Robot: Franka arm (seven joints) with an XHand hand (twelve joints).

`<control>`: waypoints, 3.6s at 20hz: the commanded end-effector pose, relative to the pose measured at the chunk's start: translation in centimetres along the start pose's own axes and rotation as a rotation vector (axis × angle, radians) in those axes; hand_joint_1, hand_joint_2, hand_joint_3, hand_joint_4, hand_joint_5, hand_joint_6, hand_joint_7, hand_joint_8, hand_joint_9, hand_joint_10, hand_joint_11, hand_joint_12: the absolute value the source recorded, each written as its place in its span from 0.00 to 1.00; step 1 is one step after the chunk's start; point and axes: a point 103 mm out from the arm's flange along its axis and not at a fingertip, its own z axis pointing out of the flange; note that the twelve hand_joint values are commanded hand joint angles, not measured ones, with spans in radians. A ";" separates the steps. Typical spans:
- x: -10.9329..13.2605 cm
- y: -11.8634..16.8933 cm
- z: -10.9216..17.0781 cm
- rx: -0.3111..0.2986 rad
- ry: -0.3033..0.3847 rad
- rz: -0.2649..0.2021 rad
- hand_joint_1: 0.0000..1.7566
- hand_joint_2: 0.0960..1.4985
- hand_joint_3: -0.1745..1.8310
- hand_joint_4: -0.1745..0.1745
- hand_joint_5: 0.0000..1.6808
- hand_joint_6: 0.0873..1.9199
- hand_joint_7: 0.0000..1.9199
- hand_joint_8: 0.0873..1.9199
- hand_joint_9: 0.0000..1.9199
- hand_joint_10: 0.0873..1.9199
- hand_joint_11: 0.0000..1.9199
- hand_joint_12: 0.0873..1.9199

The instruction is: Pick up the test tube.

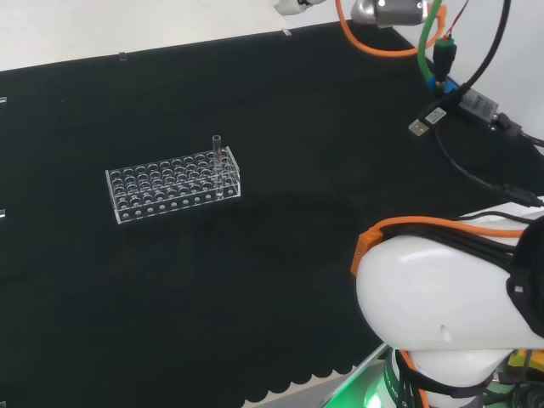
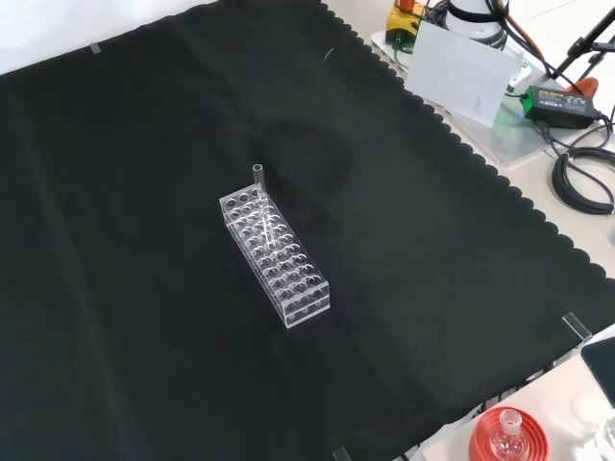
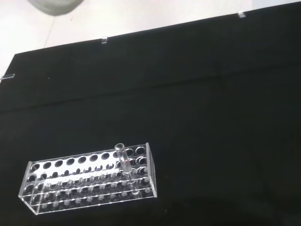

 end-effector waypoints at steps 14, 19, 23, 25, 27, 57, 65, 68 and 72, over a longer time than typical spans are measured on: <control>1.4 9.0 9.8 0.135 0.218 -0.077 0.43 0.50 0.21 0.49 0.17 0.00 0.11 0.35 0.02 0.45 0.00 0.62; 2.2 10.6 12.8 0.185 0.213 -0.078 0.45 0.50 0.21 0.49 0.18 0.00 0.11 0.35 0.02 0.45 0.00 0.62; 2.9 12.0 15.3 0.228 0.195 -0.091 0.46 0.50 0.21 0.49 0.19 0.00 0.12 0.35 0.03 0.45 0.00 0.63; 3.3 12.7 16.6 0.248 0.185 -0.102 0.47 0.49 0.22 0.49 0.20 0.00 0.13 0.35 0.03 0.45 0.00 0.63; 3.9 13.4 17.7 0.265 0.182 -0.112 0.48 0.49 0.22 0.49 0.20 0.00 0.13 0.35 0.04 0.45 0.00 0.63; 6.2 16.7 29.8 0.437 0.144 -0.196 0.57 0.40 0.38 0.49 0.23 0.27 0.24 0.34 0.12 0.44 0.00 0.70; 5.5 16.8 30.6 0.433 0.142 -0.186 0.59 0.39 0.39 0.46 0.26 0.39 0.29 0.35 0.16 0.44 0.00 0.73; 4.7 17.1 30.8 0.416 0.147 -0.183 0.59 0.39 0.40 0.45 0.28 0.41 0.31 0.35 0.17 0.44 0.00 0.74; 4.6 17.3 30.8 0.398 0.128 -0.179 0.60 0.39 0.41 0.43 0.32 0.43 0.35 0.35 0.21 0.43 0.00 0.77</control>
